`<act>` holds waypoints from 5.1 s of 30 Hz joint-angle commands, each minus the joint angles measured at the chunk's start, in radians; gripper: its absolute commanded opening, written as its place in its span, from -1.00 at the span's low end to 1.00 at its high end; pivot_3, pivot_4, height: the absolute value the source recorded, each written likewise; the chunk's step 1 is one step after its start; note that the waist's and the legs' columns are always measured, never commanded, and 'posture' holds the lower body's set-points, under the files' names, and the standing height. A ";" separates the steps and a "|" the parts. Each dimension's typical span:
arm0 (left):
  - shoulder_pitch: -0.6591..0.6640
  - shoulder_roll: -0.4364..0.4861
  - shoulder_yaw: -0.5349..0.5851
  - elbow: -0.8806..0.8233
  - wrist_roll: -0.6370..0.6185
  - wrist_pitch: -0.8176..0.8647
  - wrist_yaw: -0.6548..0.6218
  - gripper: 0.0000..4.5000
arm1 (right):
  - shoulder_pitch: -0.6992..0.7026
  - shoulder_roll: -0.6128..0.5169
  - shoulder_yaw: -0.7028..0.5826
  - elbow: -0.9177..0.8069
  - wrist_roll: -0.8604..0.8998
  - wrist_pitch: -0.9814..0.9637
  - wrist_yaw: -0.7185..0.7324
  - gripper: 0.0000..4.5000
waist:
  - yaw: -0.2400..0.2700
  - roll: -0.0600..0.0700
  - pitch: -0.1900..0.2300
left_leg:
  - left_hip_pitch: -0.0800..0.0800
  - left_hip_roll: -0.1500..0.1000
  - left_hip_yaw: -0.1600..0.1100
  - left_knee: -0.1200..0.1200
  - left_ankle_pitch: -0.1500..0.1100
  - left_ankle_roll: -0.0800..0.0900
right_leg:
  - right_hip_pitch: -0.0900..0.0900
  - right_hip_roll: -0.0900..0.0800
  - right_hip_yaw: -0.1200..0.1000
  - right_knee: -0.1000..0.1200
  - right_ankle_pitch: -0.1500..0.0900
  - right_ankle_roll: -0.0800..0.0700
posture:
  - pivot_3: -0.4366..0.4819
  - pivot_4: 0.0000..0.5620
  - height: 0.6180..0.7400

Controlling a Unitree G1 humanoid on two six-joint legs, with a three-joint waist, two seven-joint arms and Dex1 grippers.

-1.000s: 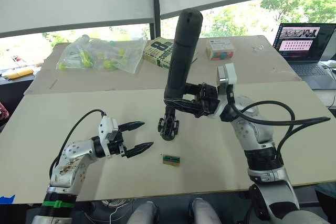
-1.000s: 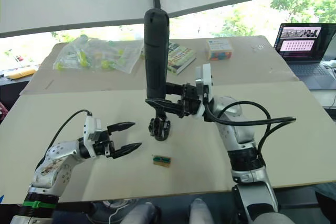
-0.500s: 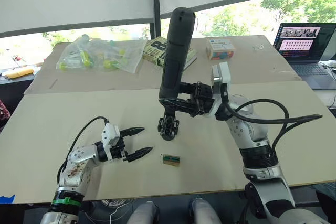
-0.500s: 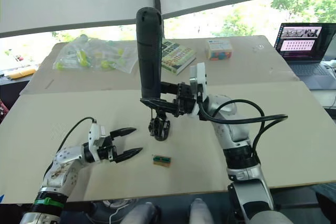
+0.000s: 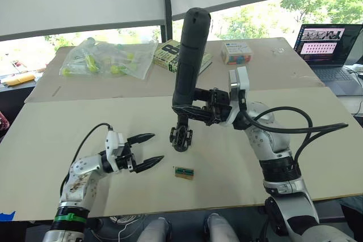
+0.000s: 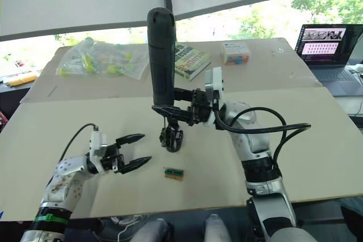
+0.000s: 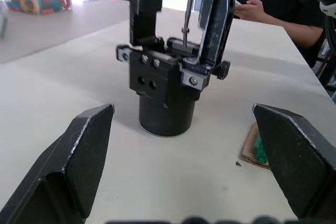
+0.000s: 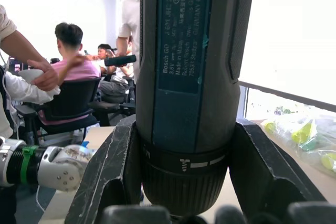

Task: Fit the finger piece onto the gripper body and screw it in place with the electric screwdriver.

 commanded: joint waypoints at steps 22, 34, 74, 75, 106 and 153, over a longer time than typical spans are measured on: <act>-0.030 0.006 -0.024 -0.147 -0.003 0.125 0.095 1.00 | -0.047 0.004 -0.001 -0.046 0.013 -0.015 -0.002 -0.15 | 0.001 0.000 0.000 | 0.000 0.000 0.000 0.000 0.001 -0.001 | -0.001 0.000 0.000 0.003 0.000 0.000 | -0.05 -0.47 1.00; -0.027 0.006 -0.039 -0.174 0.001 0.146 0.118 1.00 | -0.045 -0.002 0.007 -0.054 0.009 -0.004 -0.013 -0.15 | 0.001 0.000 0.000 | 0.000 0.000 0.000 0.000 0.001 -0.001 | -0.001 0.000 0.000 0.003 0.000 0.000 | -0.05 -0.47 1.00; -0.024 -0.003 -0.050 -0.198 0.006 0.161 0.145 1.00 | -0.015 -0.023 0.043 -0.058 -0.014 -0.003 -0.029 -0.15 | 0.001 0.000 0.000 | 0.000 0.000 0.000 0.000 0.001 -0.001 | -0.001 0.000 0.000 0.003 0.000 0.000 | -0.05 -0.47 1.00; -0.024 -0.003 -0.051 -0.200 0.006 0.163 0.147 1.00 | -0.016 -0.024 0.042 -0.057 -0.014 -0.002 -0.028 -0.15 | 0.001 0.000 0.000 | 0.000 0.000 0.000 0.000 0.001 -0.001 | -0.001 0.000 0.000 0.003 0.000 0.000 | -0.05 -0.47 1.00; -0.008 -0.016 -0.048 -0.125 0.028 0.099 0.106 1.00 | -0.041 -0.032 0.033 -0.032 -0.022 -0.009 -0.007 -0.15 | 0.003 0.000 0.000 | 0.000 0.000 0.000 0.000 0.001 -0.001 | -0.001 0.000 0.000 0.003 0.000 0.000 | -0.05 -0.47 1.00; -0.281 -0.085 -0.226 0.146 0.223 0.152 0.102 1.00 | -0.007 -0.031 0.043 -0.087 -0.024 0.010 -0.030 -0.15 | 0.002 -0.001 0.000 | 0.000 0.000 0.000 0.000 0.002 -0.002 | -0.001 0.001 0.000 0.004 0.000 0.000 | -0.05 -0.47 1.00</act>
